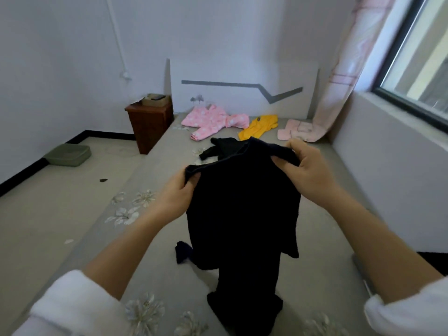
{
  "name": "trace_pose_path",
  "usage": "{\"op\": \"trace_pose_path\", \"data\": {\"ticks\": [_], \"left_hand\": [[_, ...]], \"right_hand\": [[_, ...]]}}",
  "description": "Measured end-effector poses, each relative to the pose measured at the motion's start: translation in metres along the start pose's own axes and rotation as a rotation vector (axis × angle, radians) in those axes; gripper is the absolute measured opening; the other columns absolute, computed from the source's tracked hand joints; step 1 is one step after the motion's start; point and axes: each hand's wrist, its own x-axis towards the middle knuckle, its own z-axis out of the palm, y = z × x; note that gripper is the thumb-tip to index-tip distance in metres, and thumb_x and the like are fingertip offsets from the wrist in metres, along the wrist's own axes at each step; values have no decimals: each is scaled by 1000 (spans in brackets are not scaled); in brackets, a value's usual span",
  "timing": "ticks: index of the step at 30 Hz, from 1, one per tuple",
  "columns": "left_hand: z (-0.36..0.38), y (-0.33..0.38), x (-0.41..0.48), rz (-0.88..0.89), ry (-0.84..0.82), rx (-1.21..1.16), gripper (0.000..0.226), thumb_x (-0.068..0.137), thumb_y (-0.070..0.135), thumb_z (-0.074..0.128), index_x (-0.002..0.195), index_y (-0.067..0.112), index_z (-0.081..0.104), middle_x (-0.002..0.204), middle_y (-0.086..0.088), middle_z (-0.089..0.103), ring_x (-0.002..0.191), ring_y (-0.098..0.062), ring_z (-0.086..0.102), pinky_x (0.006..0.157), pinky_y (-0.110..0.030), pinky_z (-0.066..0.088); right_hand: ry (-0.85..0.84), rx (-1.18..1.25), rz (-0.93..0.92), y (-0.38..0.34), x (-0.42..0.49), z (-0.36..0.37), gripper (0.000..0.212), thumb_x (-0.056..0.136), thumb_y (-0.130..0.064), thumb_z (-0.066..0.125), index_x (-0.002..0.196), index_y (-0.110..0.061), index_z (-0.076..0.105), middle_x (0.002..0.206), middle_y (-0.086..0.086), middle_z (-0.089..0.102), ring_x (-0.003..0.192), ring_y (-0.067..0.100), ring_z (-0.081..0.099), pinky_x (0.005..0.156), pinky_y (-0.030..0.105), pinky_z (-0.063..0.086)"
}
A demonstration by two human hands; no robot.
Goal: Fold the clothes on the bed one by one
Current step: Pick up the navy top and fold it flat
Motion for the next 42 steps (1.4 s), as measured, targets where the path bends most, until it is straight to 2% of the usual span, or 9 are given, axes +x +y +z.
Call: {"op": "trace_pose_path", "data": {"ticks": [4, 8, 15, 22, 25, 28, 33, 36, 42], "left_hand": [[-21, 30, 15, -18, -385, -18, 22, 79, 50, 65, 99, 40, 63, 88, 23, 71, 79, 2, 68, 63, -11, 49], [-50, 38, 34, -199, -756, 547, 21, 70, 38, 82, 86, 27, 74, 82, 5, 75, 76, -11, 71, 74, -27, 55], [-103, 54, 83, -194, -453, 524, 13, 81, 32, 73, 70, 29, 78, 69, 2, 72, 67, -12, 66, 67, -27, 44], [-89, 24, 136, -150, -119, 885, 19, 92, 29, 59, 75, 23, 65, 66, -1, 61, 64, -19, 58, 50, -27, 34], [-74, 6, 158, -274, 51, 523, 12, 97, 21, 48, 94, 15, 59, 84, -5, 64, 57, -23, 68, 43, -27, 45], [-57, -4, 176, -502, 164, -196, 14, 100, 18, 45, 112, 16, 52, 114, -8, 54, 66, -33, 69, 41, -28, 53], [-36, -16, 214, -419, 290, -380, 9, 101, 25, 42, 100, 23, 50, 120, -7, 54, 101, -30, 61, 65, -39, 56], [-37, -15, 232, -265, 441, -248, 16, 99, 30, 41, 84, 31, 48, 109, -6, 57, 106, -27, 59, 90, -42, 51], [-28, -39, 191, 109, 455, 17, 11, 100, 26, 38, 103, 20, 47, 81, 13, 48, 66, 16, 48, 55, -2, 35]], "right_hand": [[78, -99, -8, -2, 12, -29, 22, 94, -22, 58, 78, -8, 60, 67, 10, 56, 62, 6, 47, 57, 32, 37], [-77, -68, 93, 4, 12, -53, 47, 90, -37, 60, 87, 10, 60, 74, 27, 60, 66, 17, 51, 60, 38, 40], [-467, -360, 281, 9, 34, -105, 28, 59, -41, 86, 75, -30, 66, 66, -10, 67, 55, 1, 60, 55, 19, 47], [-298, -1054, 326, 67, 72, -84, 9, 83, -15, 59, 77, -19, 65, 76, 5, 56, 76, 27, 57, 59, 27, 36], [-169, -1197, 315, 97, 84, -71, 21, 84, -12, 54, 98, -9, 69, 101, 14, 55, 101, 33, 53, 72, 34, 41], [-67, -1060, 528, 120, 98, -61, 25, 87, -14, 48, 103, -8, 66, 105, 18, 60, 95, 36, 58, 72, 34, 45], [133, 38, 987, 139, 132, -50, 23, 97, -17, 35, 111, -14, 54, 74, 17, 64, 49, 26, 65, 42, 24, 51], [317, -142, 725, 146, 140, -50, 17, 92, -19, 48, 88, -12, 63, 71, 7, 61, 70, 30, 61, 57, 29, 45], [410, -435, 437, 141, 102, -42, 13, 87, -15, 46, 79, -23, 53, 74, -4, 54, 69, 17, 47, 61, 27, 31]]}}
